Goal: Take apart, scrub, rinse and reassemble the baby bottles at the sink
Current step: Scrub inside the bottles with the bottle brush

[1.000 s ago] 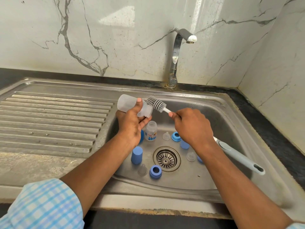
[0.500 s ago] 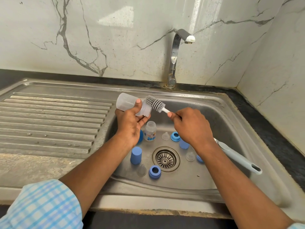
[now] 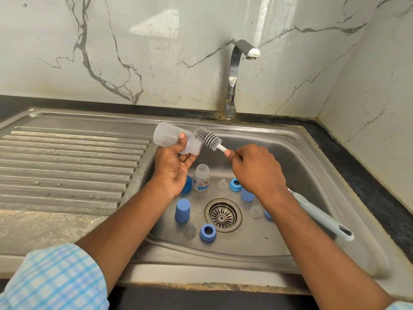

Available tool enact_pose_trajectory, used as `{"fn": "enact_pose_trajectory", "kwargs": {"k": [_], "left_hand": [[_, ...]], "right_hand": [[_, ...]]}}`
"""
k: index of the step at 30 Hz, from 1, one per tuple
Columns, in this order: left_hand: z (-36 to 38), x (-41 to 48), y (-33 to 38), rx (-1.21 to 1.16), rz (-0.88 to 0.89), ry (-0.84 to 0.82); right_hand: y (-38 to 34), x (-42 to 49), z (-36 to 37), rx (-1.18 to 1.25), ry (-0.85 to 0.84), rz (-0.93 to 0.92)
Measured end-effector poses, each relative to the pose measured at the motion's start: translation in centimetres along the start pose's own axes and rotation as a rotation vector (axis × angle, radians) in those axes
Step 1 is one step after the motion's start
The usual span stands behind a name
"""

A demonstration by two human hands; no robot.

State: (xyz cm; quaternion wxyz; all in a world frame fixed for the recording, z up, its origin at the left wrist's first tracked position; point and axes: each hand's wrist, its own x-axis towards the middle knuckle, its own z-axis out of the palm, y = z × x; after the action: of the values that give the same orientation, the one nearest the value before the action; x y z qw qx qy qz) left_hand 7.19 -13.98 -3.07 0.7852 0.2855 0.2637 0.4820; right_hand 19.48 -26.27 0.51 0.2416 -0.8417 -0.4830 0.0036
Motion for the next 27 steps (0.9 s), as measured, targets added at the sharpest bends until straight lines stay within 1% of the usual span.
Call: {"fn": "enact_pose_trajectory", "kwargs": {"k": [5,7,11,13,17,23,27], "left_hand": [[-0.4,0.4,0.7,-0.050,0.036,0.058],[-0.2,0.3,0.8,-0.032,0.052,0.041],[-0.1,0.1,1.2,0.066,0.025,0.026],[-0.4,0.2,1.4,0.113,0.004,0.048],[-0.6,0.4,1.1,0.063,-0.048,0.093],[-0.3,0.2,0.8,0.147,-0.106,0.043],[-0.1,0.0,0.6,0.155,-0.097,0.018]], "right_hand": [[-0.9,-0.7,-0.1,0.025,-0.044,-0.061],[-0.9,-0.8,-0.1,0.035,-0.045,-0.063],[-0.6,-0.9,-0.1,-0.001,-0.076,-0.075],[-0.6,-1.0,0.0,-0.013,-0.062,-0.073],[-0.9,-0.9,0.2,-0.001,-0.002,-0.011],[-0.5,-0.6,0.1,0.056,0.026,0.031],[-0.4,-0.5,-0.4,0.065,0.040,0.028]]}}
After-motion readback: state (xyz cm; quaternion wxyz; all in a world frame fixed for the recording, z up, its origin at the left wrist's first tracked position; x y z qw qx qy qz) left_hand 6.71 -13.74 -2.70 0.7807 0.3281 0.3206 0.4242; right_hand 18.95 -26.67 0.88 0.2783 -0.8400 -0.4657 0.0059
